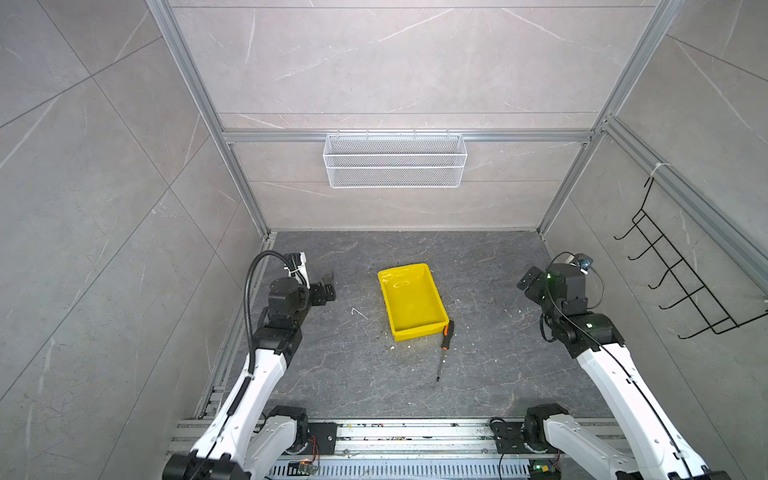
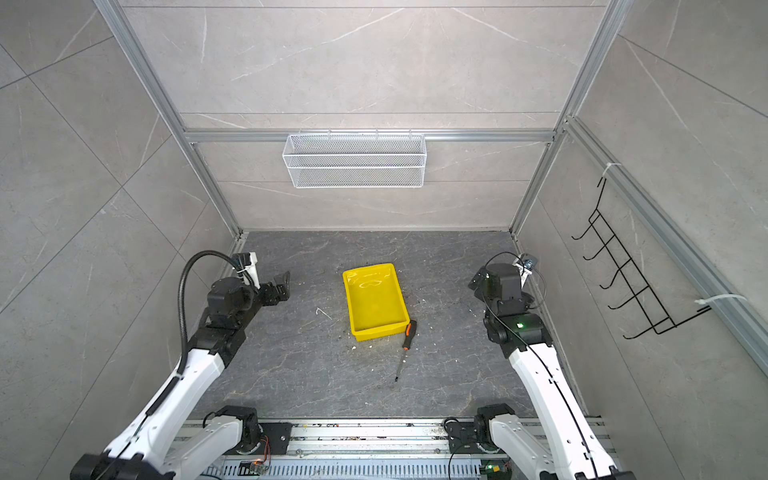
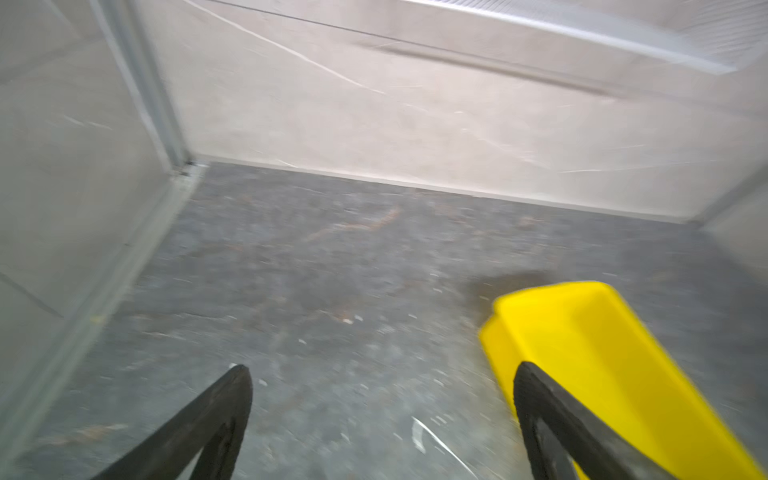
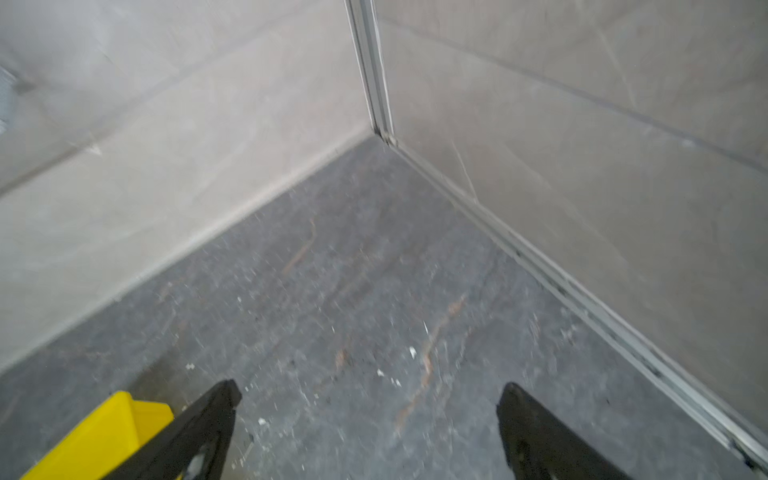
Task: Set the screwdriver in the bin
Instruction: 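Move the right gripper toward the screwdriver while the left arm lifts slightly, then lower the right gripper and close it on the black-orange screwdriver handle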
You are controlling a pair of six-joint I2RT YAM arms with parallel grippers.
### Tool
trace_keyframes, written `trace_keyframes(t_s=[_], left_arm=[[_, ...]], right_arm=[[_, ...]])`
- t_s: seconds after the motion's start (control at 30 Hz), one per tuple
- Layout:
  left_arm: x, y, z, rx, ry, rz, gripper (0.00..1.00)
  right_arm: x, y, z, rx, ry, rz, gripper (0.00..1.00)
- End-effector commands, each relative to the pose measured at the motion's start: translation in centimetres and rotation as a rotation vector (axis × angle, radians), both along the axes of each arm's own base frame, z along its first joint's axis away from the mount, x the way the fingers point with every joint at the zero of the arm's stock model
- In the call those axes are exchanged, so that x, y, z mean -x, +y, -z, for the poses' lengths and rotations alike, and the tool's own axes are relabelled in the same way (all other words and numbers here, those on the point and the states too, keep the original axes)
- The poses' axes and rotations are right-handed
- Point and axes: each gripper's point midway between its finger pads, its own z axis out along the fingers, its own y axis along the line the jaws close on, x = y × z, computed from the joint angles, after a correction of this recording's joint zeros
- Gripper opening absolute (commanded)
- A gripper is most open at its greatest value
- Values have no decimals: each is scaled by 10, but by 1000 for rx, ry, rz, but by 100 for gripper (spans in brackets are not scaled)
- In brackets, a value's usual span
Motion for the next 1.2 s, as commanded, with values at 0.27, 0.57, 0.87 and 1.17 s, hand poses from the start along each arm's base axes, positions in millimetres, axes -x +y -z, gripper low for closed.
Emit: trace_keyframes(t_s=[0.27,0.57,0.87,1.17], left_arm=[[62,4,114,177,379,-91,100],[70,18,122,194,385,-187,100],[67,19,129,186,416,-199,100],[64,17,133,183,443,-193,100]], right_arm=[[44,104,113,-465,220,-336,85],[53,149,144,-397,314,-452,79],[54,185,174,-326,388,-519,70],[52,199,193,-286,425,-531,63]])
